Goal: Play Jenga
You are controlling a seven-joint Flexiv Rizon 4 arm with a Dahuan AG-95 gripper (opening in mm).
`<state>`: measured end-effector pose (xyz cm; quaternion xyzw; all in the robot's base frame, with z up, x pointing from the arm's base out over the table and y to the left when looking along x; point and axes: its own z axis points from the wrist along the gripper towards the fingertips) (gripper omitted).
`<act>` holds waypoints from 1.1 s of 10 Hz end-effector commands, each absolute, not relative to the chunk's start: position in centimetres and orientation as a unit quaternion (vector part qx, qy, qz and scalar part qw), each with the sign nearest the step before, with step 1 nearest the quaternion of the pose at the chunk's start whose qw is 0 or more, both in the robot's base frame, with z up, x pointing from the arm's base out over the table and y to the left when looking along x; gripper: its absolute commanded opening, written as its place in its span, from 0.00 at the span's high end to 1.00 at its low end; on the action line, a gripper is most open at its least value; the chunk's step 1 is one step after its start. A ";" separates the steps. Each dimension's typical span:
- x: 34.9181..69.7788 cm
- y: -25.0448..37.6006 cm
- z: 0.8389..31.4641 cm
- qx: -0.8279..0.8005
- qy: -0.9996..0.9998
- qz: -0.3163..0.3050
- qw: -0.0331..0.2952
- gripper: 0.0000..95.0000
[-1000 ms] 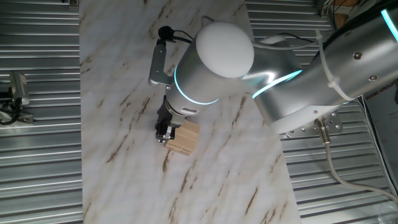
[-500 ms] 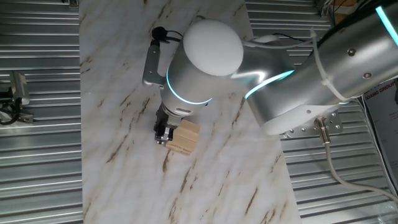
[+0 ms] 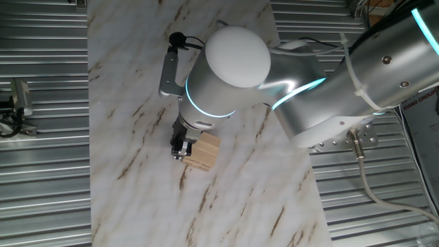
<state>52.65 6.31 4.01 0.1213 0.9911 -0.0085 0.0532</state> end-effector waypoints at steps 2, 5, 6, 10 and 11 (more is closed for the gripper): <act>52.6 6.3 3.9 0.121 0.991 -0.008 0.054 0.60; 52.5 6.4 3.8 0.120 0.991 -0.008 0.054 0.60; 52.5 6.4 3.8 0.120 0.991 -0.008 0.054 0.60; 52.5 6.4 3.8 0.120 0.991 -0.008 0.054 0.80; 52.4 6.4 3.8 0.120 0.991 -0.008 0.054 0.80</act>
